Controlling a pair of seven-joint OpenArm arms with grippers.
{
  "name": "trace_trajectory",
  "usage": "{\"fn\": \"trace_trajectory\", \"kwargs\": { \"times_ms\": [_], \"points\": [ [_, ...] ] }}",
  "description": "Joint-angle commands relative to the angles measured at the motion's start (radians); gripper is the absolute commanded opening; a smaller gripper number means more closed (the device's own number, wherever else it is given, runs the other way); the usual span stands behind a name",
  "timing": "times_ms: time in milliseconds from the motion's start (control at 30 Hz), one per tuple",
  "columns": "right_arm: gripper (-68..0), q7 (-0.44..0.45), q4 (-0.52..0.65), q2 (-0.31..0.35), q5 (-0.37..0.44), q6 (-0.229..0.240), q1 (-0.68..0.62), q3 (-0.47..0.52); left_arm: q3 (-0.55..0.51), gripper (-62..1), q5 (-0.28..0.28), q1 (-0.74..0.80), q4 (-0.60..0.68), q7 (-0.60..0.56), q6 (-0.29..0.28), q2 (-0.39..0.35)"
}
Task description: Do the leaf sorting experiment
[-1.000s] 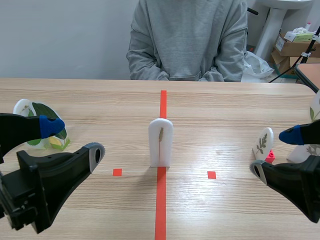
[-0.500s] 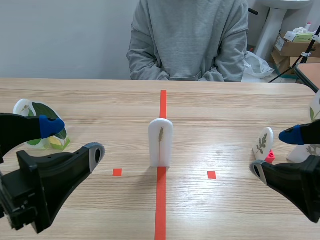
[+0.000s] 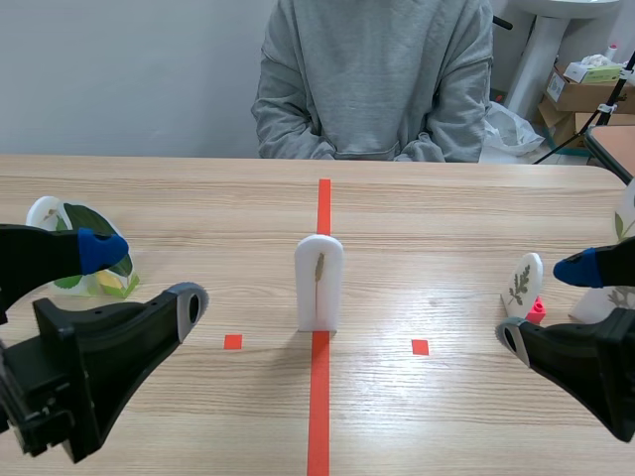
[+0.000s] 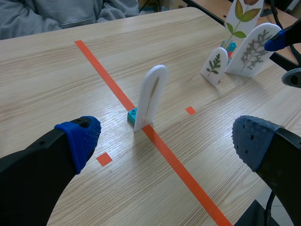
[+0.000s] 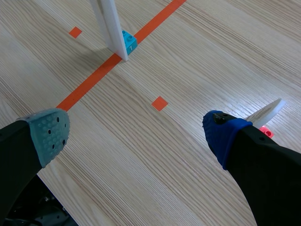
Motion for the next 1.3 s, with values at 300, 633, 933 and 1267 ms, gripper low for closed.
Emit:
{"fn": "trace_trajectory", "kwargs": {
  "times_ms": [300,633,933,1267],
  "points": [
    [-9.8,0.014,0.013,0.018,0.014,0.008,0.006,0.005,0.002,-0.9,0.007,-0.005,0.001,-0.052,-0.002,-0.012],
    [-9.8,0.014,0.013,0.018,0.014,0.008,0.006,0.005,0.069,-0.9,0.148,-0.196,-0.121,-0.025,-0.024,-0.119],
    [-9.8,0.014,0.013,0.018,0.014,0.008,0.006,0.005,0.218,-1.1,0.224,-0.444,-0.377,-0.078,-0.054,-0.164],
    [-9.8,0.015,0.013,0.017,0.014,0.008,0.006,0.005,0.422,-1.4,0.229,-0.663,-0.621,-0.112,-0.100,-0.135]
  ]
}}
